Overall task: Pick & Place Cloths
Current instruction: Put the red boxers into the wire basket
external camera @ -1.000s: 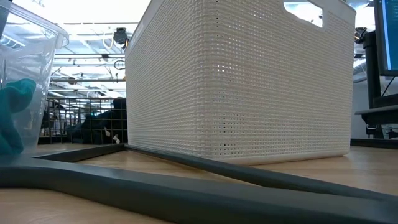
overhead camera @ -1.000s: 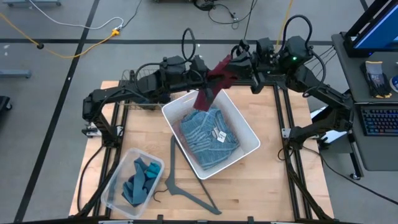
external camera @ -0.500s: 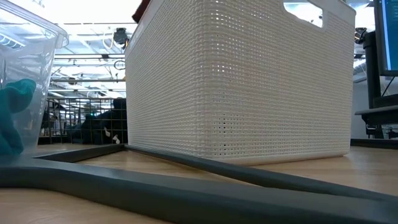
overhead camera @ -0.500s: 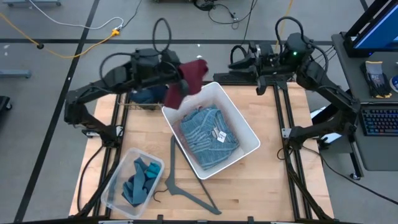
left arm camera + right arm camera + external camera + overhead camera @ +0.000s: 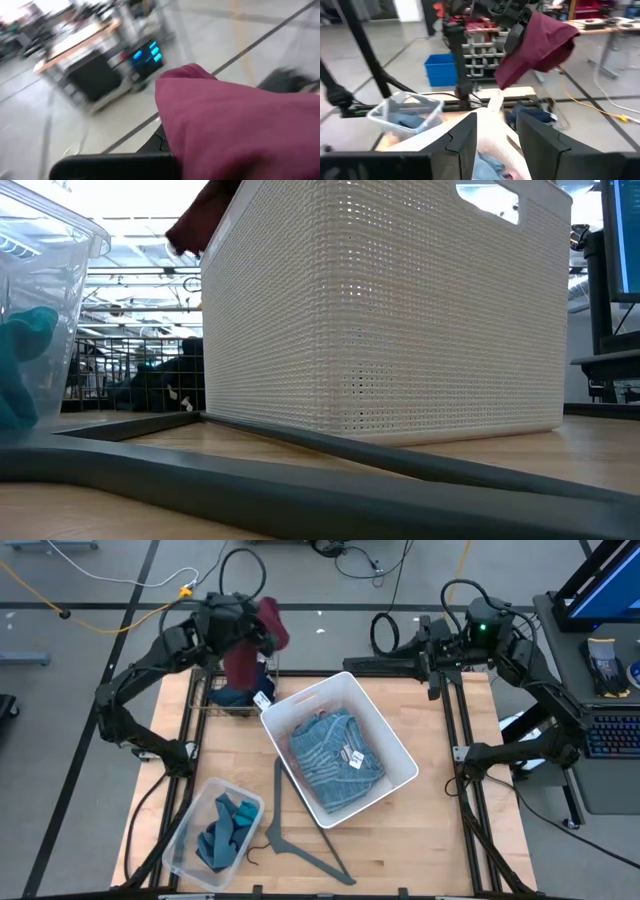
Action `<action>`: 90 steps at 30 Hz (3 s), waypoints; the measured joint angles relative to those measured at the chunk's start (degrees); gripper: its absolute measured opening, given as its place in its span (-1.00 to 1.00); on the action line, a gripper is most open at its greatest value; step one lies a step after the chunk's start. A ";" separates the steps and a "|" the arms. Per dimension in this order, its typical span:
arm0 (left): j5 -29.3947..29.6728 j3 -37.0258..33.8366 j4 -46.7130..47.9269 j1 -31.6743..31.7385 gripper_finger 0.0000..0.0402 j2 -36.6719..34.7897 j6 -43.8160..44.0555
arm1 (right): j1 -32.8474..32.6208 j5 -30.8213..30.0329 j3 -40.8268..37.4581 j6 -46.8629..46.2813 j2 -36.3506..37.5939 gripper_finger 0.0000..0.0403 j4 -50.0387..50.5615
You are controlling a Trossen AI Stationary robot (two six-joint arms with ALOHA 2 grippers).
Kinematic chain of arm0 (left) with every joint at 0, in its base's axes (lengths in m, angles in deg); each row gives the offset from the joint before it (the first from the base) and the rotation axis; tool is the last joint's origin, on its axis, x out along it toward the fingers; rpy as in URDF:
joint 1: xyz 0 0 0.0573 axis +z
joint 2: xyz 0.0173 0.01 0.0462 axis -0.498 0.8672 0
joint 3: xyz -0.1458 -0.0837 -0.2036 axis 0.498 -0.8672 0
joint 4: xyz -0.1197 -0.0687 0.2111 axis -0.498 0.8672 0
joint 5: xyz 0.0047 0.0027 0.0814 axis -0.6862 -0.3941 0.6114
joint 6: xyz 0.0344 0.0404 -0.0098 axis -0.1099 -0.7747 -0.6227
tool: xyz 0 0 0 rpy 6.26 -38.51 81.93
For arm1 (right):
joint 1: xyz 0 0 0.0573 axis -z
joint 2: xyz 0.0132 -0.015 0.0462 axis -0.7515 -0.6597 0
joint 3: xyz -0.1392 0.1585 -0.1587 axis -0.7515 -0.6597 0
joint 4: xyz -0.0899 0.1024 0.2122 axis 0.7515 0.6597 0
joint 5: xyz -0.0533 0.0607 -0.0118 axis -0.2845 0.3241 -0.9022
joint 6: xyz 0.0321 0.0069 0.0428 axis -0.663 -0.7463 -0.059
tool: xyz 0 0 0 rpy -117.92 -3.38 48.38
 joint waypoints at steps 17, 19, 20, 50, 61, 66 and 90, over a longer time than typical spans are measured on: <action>3.84 -11.76 6.51 18.07 -1.00 2.24 7.40 | 0.28 -10.49 0.00 4.96 4.50 -0.38 9.38; 3.88 -15.09 2.26 18.97 -1.00 2.24 5.51 | 0.28 -10.48 -0.02 4.96 4.64 -0.38 9.40; 3.81 -16.72 -0.16 19.32 -1.00 2.24 4.68 | 0.28 -10.47 -0.02 4.96 4.64 -0.38 9.37; -9.22 -36.87 -2.33 26.10 -1.00 2.21 4.85 | 0.28 -10.32 -0.02 2.99 4.59 -0.41 9.77; -8.39 -36.87 12.55 26.17 -1.00 2.19 12.23 | 0.28 -10.47 -0.04 2.97 4.59 -0.42 8.41; -7.95 -36.87 12.92 26.42 -1.00 2.19 13.85 | 0.28 -10.47 -0.04 2.97 4.59 -0.41 7.98; -14.46 -34.21 12.73 26.85 0.04 -1.48 17.95 | 0.28 -10.29 -0.04 3.10 4.59 -0.42 8.04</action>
